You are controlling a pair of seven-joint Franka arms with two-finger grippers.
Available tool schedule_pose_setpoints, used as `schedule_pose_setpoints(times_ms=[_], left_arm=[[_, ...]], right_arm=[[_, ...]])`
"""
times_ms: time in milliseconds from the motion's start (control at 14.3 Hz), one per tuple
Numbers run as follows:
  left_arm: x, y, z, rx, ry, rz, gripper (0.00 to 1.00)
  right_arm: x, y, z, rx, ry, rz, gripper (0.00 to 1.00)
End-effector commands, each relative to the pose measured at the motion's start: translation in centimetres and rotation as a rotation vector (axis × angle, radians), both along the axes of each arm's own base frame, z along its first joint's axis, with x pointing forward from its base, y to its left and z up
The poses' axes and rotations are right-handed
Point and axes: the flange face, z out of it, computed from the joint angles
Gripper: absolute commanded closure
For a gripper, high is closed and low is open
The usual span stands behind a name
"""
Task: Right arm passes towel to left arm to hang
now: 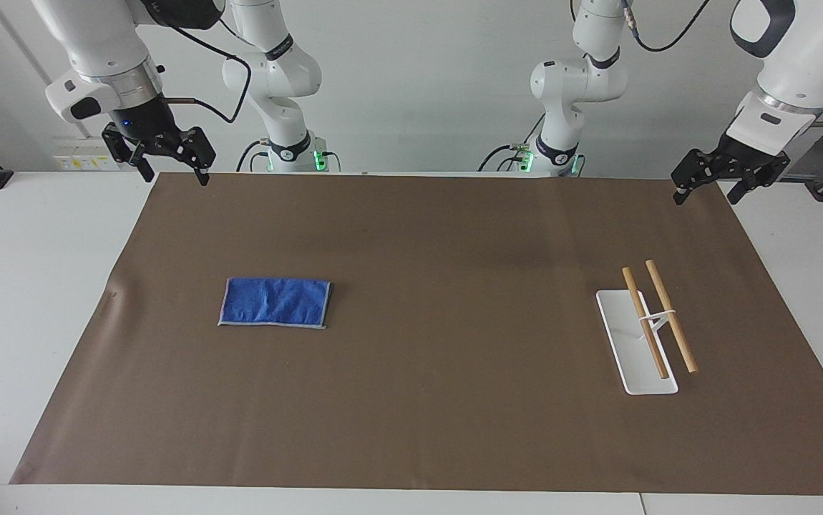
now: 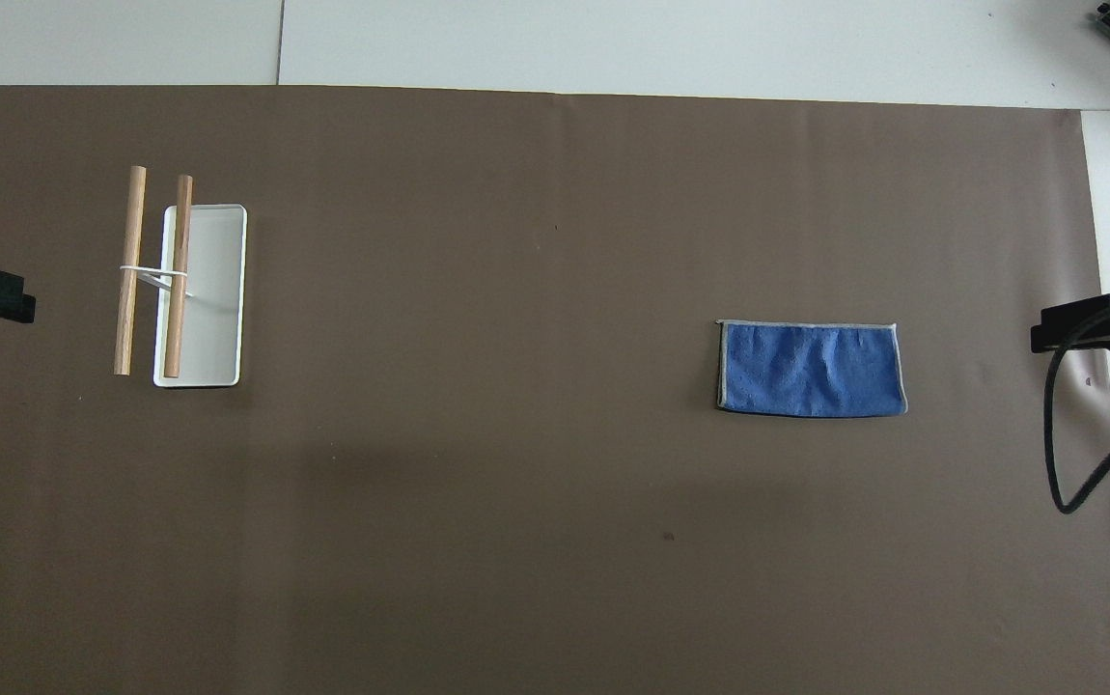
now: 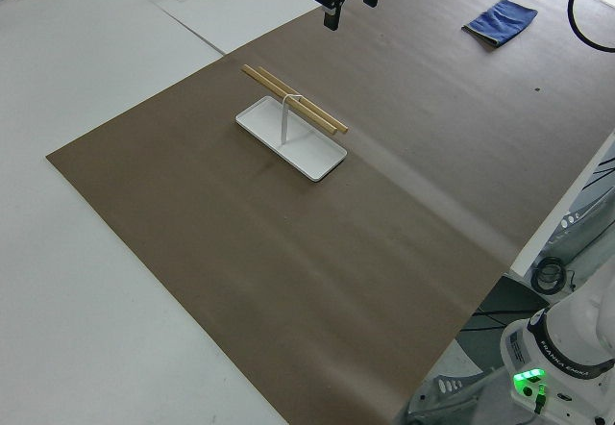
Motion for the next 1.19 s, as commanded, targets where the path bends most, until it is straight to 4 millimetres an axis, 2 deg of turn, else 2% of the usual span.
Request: schedule_pose_setpoints(times_ms=[0,1116], left_arm=[[-1.00,0.17,0.05,-0.015,0.005,0.016,0.00],[-1.00,0.17,0.05,-0.015,0.005,0.014,0.00]], right_arm=[[-0.42,0.20,-0.11,-0.013,-0.014,-0.018,0.00],[-0.81,0.47,-0.47,-0.003,-0.008,-0.058,0.00]])
